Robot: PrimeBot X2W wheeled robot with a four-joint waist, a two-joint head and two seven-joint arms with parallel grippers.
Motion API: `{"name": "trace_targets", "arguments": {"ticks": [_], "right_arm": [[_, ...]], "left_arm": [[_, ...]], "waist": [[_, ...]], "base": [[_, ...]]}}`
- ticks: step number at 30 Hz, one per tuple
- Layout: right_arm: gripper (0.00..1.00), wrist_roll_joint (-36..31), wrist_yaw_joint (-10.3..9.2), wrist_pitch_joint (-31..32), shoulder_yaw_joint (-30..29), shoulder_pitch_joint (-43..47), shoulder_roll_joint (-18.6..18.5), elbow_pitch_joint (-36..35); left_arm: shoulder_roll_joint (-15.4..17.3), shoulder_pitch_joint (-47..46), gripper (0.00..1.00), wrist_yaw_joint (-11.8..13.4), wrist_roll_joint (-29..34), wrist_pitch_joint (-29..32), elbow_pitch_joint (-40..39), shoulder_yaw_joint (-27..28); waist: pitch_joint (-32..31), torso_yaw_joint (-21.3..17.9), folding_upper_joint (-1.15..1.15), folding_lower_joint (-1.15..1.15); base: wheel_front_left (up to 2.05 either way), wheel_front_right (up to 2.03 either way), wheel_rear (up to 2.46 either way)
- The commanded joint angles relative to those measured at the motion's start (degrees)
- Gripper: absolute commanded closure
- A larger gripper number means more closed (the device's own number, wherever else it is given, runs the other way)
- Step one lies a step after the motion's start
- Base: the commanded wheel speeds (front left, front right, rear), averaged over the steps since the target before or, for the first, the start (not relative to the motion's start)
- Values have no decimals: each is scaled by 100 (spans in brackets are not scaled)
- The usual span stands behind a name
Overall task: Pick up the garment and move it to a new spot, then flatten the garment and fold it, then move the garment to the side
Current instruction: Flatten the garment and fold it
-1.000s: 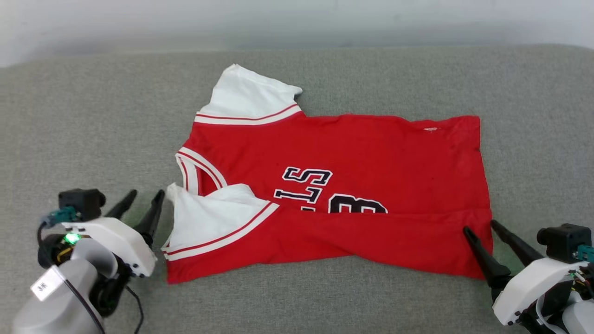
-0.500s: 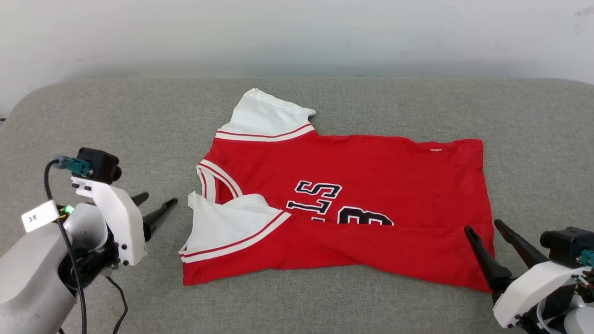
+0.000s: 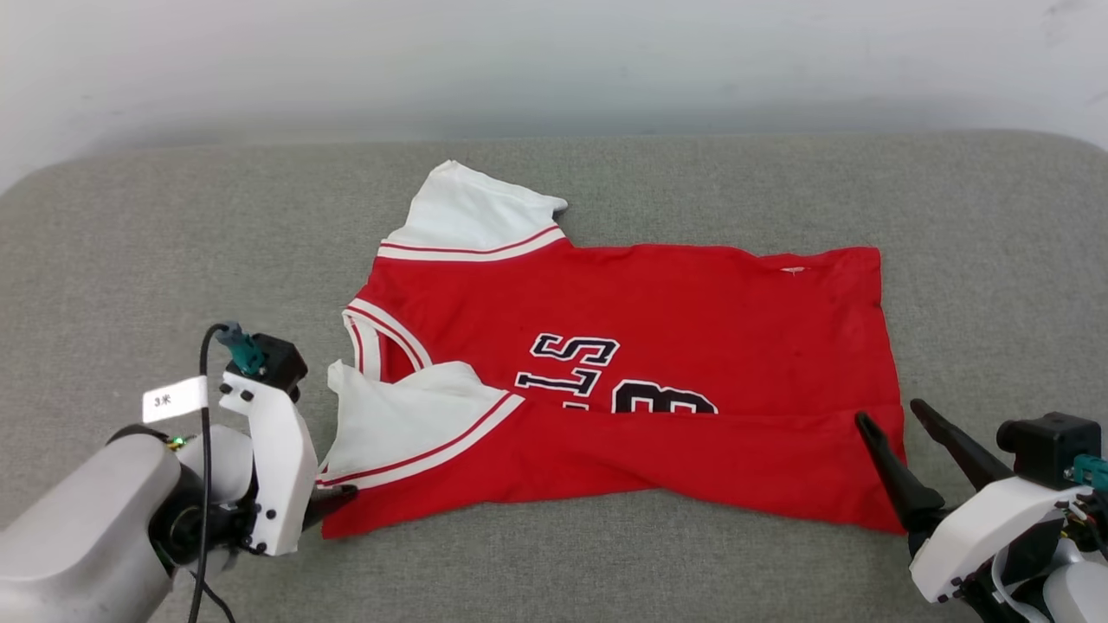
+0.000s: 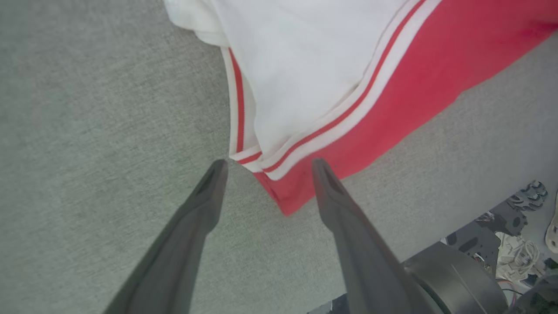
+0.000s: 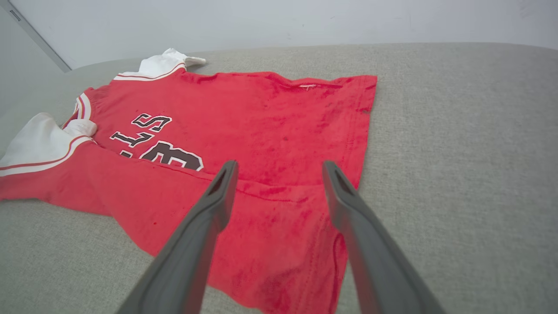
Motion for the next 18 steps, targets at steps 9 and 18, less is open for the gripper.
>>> {"name": "trace_targets", "arguments": {"ticks": [9, 18], "right_arm": [[0, -69, -5, -25, 88, -239, 53, -4], [0, -189, -5, 331, 140, -487, -404, -215]], "left_arm": [[-360, 149, 0, -2, 210, -99, 702, -319], [-411, 26, 100, -70, 160, -575, 726, -558]], "waist": [[264, -149, 0, 1], [83, -103, 0, 1]], "base": [[0, 0, 0], [0, 0, 0]]}}
